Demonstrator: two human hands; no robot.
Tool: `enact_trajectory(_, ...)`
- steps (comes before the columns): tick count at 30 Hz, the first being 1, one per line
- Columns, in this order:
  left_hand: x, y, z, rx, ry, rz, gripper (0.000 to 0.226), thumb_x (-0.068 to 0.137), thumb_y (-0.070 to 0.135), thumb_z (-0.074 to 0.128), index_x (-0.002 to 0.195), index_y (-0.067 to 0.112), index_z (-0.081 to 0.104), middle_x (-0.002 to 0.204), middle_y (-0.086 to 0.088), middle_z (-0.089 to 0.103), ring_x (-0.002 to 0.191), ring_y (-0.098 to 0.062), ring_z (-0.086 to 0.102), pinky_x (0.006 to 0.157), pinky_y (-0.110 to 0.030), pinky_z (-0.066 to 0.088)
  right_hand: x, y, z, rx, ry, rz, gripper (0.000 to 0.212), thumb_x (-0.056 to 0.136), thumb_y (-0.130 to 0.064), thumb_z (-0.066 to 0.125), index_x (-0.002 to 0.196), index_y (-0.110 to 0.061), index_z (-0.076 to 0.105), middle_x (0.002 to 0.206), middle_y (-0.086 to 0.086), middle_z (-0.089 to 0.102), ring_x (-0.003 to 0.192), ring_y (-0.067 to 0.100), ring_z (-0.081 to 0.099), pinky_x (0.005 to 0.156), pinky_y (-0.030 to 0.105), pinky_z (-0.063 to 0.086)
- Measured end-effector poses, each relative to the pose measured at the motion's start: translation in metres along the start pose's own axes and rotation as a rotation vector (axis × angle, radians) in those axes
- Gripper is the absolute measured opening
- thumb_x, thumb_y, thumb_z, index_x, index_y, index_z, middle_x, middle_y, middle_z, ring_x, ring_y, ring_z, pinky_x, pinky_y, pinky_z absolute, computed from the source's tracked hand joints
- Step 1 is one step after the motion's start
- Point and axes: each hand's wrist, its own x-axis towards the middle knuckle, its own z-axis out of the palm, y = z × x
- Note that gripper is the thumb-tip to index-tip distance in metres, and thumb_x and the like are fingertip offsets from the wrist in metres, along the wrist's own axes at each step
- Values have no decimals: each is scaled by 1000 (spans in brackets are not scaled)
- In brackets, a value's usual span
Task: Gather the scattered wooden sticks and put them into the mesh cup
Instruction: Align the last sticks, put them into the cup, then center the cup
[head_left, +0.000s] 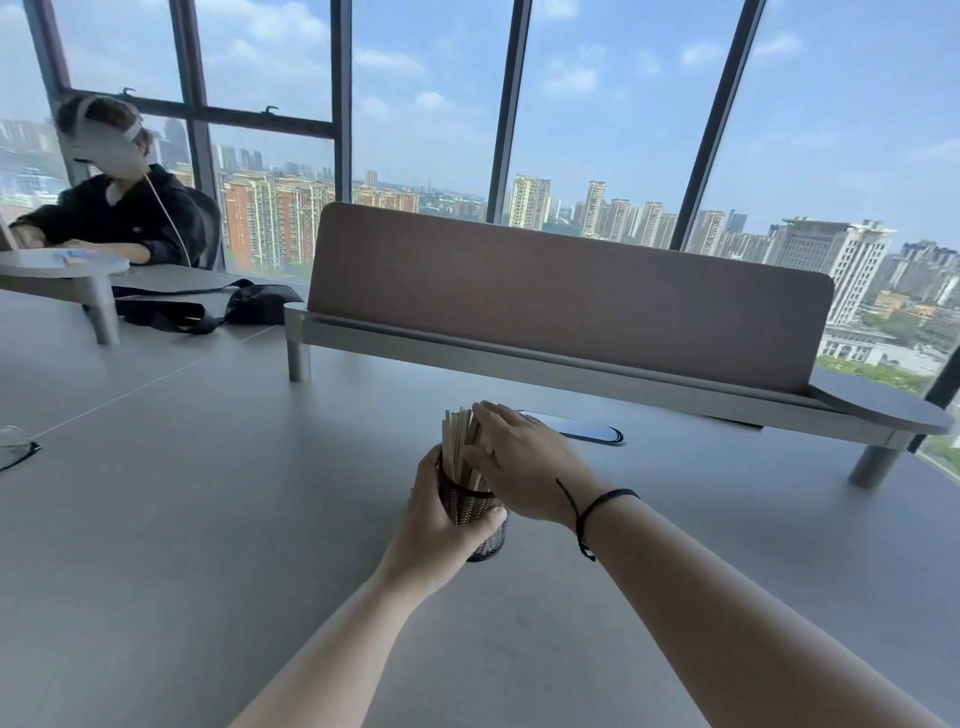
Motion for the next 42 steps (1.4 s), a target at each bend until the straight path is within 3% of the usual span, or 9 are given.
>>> enact_trajectory(4, -1, -2, 1, 20, -20, -10, 75, 75, 30, 84, 135, 40, 39, 126, 22, 60, 119, 5, 56, 101, -29, 47, 5, -1, -12, 78, -19, 16, 78, 92, -68, 38, 154, -24, 20, 160, -8, 27, 141, 17, 36, 108, 39, 35)
enact_trajectory(10, -1, -3, 2, 47, -50, -11, 70, 71, 36, 84, 128, 36, 44, 117, 19, 63, 114, 0, 60, 99, -37, 50, 12, -4, 7, 10, 25, -36, 49, 98, -54, 35, 141, -31, 44, 150, -11, 43, 137, 15, 40, 106, 36, 37)
enact_trajectory(15, -1, -1, 3, 42, -53, 5, 68, 73, 37, 86, 126, 33, 44, 115, 18, 62, 112, 0, 60, 95, -32, 50, 9, 2, 17, 52, 228, -91, 35, 97, -43, 34, 131, -35, 41, 110, -9, 64, 105, 18, 57, 71, 35, 45)
enact_trajectory(21, -1, 0, 4, 51, -39, -10, 64, 76, 29, 86, 124, 29, 44, 107, 24, 62, 105, 6, 60, 83, -15, 45, 9, 4, 18, 32, 178, -98, 41, 98, -48, 42, 138, -39, 47, 140, -17, 52, 128, 11, 47, 90, 33, 46)
enact_trajectory(25, -2, -1, 4, 55, -42, -34, 70, 72, 34, 88, 125, 33, 42, 109, 31, 61, 107, 8, 60, 91, -26, 50, 2, 5, 13, 18, 189, -146, 60, 93, -52, 48, 148, -36, 31, 155, -11, 37, 143, 11, 32, 120, 41, 18)
enact_trajectory(27, -2, -1, 4, 51, -31, -41, 76, 67, 37, 91, 126, 34, 43, 111, 27, 63, 109, 6, 59, 94, -30, 51, -12, 8, 15, 149, 341, -76, 61, 92, -52, 49, 148, -34, 31, 154, -10, 36, 141, 9, 30, 120, 38, 17)
enact_trajectory(30, -4, 0, 9, 74, 35, -33, 82, 58, 42, 95, 123, 37, 45, 109, 21, 66, 103, 7, 61, 87, -29, 52, -45, 11, 39, 463, 540, 195, 52, 90, -50, 57, 138, -37, 40, 135, -15, 46, 123, 7, 46, 99, 30, 41)
enact_trajectory(37, -10, 2, 26, 238, -50, -10, 83, 53, 48, 91, 118, 48, 38, 110, 22, 69, 104, 3, 65, 85, -28, 55, -94, 17, 83, 946, 367, 472, 75, 69, -59, 72, 134, -46, 37, 108, -15, 61, 87, 0, 65, 78, 23, 53)
enact_trajectory(42, -21, 0, 27, 235, -225, -37, 85, 65, 36, 77, 136, 47, 30, 121, 23, 65, 115, 1, 60, 100, -33, 49, -97, 36, 88, 965, 342, 524, 50, 68, -34, 80, 108, -32, 50, 105, -8, 70, 90, 0, 67, 82, 30, 56)
